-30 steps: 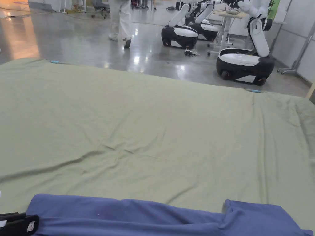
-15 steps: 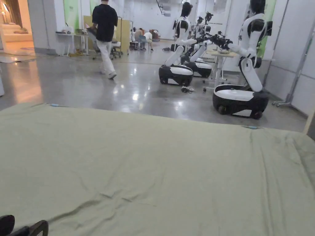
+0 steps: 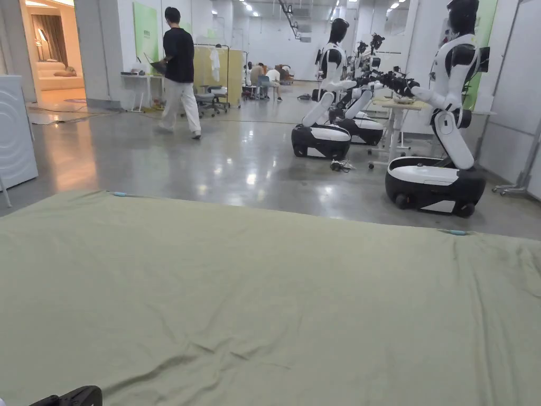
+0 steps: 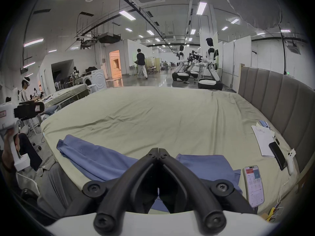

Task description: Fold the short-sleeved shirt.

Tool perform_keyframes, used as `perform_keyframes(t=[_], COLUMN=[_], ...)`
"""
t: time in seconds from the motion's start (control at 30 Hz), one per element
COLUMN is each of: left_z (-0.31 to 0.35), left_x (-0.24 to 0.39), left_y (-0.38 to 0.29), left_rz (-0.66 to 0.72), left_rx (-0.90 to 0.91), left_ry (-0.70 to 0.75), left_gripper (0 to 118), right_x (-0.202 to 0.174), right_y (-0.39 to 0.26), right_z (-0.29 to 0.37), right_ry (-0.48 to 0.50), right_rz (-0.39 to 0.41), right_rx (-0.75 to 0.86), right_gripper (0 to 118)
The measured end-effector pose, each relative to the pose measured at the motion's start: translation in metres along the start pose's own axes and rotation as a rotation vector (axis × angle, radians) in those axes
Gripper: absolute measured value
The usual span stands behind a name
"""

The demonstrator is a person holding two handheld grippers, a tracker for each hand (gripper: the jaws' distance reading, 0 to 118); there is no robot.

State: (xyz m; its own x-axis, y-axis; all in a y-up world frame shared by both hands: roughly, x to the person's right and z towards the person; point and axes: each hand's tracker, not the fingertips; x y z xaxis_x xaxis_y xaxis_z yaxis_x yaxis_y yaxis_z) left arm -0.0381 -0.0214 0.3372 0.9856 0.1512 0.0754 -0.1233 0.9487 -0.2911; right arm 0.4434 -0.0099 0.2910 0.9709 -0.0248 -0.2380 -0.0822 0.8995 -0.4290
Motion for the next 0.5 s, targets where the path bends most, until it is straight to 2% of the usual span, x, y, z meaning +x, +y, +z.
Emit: perform_keyframes(t=[0.17,0.4,0.5], left_z=[0.006,0.003,-0.003], left_x=[-0.011,-0.051,-0.075], left_y=[0.003,-0.017,-0.031], left_rz=[-0.013,0.19,0.285], left_rx=[-0.002,-0.012,-0.027], left_ry=[-0.03,-0.115,-0.214], left_gripper=[3,3,5], right_x=[0.002,0.009,0.001], right_y=[0.006,0.003,0.003], right_z=[0.003,0.003,0.007], right_ry=[0.019,0.025,0.026], right_rz=[-0.013,-0.034,-0.045], right_rx=[0.024,0.019,0.011], right_gripper=[0,0,0])
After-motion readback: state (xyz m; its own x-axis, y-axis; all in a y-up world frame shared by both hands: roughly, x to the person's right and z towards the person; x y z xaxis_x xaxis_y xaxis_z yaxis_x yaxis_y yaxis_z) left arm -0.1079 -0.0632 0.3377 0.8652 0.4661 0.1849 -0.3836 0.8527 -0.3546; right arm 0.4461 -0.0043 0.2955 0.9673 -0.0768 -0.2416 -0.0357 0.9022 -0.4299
